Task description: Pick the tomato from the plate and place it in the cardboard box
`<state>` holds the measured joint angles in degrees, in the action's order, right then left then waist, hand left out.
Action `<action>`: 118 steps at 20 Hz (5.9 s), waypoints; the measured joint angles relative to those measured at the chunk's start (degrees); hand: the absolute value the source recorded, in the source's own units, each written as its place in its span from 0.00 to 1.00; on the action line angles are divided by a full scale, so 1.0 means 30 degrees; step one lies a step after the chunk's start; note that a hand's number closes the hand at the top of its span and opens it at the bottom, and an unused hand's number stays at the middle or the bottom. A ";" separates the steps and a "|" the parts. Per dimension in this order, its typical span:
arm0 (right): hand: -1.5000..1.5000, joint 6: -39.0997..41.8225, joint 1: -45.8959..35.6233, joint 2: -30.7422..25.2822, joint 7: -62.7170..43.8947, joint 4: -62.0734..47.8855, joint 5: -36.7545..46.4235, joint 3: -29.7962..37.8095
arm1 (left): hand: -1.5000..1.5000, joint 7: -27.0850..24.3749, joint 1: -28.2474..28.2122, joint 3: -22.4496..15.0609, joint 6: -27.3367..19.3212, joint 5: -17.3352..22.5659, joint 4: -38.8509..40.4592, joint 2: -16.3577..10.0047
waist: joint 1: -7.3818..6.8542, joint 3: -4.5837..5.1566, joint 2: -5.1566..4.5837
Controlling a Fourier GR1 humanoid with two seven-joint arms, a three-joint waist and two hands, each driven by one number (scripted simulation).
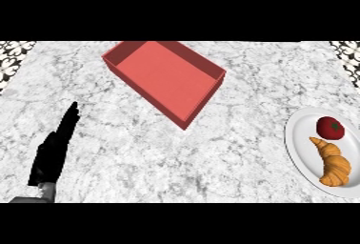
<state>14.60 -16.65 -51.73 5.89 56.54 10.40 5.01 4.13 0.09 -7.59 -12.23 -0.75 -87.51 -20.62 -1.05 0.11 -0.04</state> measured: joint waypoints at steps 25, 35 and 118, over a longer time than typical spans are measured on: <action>0.00 0.2143 -0.0344 0.4098 -0.6183 0.1786 0.5115 -0.0876 | 0.50 0.0289 0.0051 0.1586 0.1281 -0.1829 -0.0039 0.1740 | 0.0298 -0.0042 0.0012; 0.00 0.1535 -0.0933 0.5215 -0.4711 -0.0198 0.7015 -0.0070 | 0.50 0.0349 -0.0112 0.2189 0.1972 -0.2501 -0.0387 0.2386 | 0.0273 -0.0034 0.0012; 1.00 -0.4852 -2.1180 1.6666 -0.0892 -1.0543 1.0515 0.0279 | 0.50 0.0372 0.0458 0.3299 0.3549 -0.4284 -0.0651 0.4065 | -0.0622 -0.0015 -0.0290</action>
<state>0.05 -80.19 -1.73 3.21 24.91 41.95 5.84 5.24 1.47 2.31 -1.58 -13.60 -89.46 -8.42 -2.92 0.07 -0.91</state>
